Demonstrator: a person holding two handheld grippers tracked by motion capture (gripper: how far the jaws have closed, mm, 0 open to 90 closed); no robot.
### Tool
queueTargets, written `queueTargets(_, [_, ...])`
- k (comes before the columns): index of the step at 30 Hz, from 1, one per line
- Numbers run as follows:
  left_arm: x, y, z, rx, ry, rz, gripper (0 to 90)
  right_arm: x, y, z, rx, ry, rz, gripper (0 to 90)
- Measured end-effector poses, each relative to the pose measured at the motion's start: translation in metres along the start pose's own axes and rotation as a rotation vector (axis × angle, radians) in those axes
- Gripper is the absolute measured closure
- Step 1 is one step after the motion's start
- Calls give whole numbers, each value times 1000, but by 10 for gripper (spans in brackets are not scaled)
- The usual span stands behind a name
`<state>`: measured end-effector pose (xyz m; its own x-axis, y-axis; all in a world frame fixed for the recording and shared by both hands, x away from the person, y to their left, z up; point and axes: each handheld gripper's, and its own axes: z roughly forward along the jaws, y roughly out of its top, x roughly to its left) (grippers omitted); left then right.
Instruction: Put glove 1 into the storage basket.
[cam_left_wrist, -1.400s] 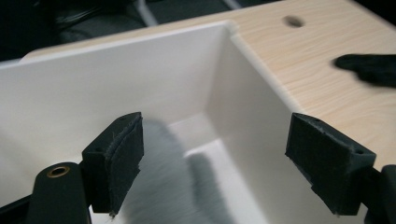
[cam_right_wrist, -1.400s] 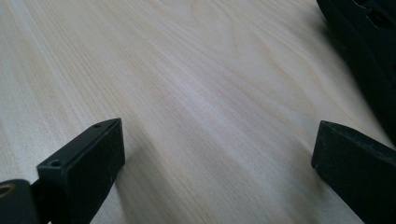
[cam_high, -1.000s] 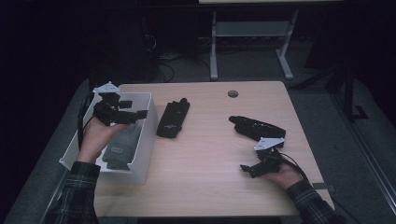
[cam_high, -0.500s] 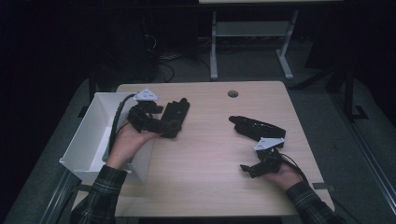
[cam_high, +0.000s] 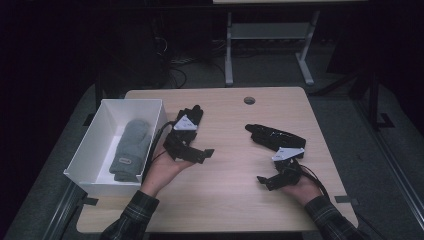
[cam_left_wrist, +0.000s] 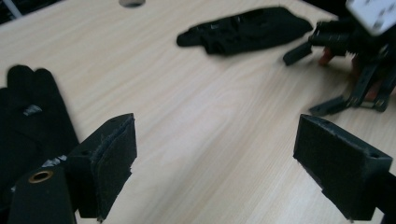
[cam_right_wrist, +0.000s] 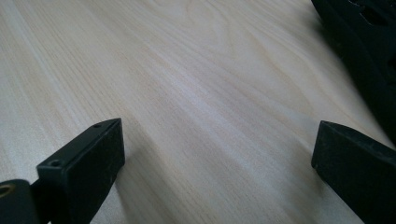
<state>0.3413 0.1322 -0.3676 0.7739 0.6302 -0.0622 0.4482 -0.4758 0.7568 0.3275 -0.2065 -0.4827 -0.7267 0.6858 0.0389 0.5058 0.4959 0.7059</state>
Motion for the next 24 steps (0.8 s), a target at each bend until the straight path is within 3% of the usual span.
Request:
queueTargets(6, [-9, -24, 19, 30, 0, 49, 129, 2, 5, 0, 36, 23, -3, 27])
queueTargets(10, [-9, -42, 28, 46, -5, 44, 129, 4, 10, -5, 48, 65, -29, 133])
queueTargets(15, [-8, -62, 41, 92, 10, 90, 129, -3, 17, -10, 45, 75, -38, 255])
queueTargets(22, [-4, -80, 48, 101, 25, 98, 129, -22, 24, -25, 11, 23, -26, 670])
queueTargets(24, [-2, -84, 49, 93, 21, 86, 129, -30, 24, -29, 3, -19, -12, 813])
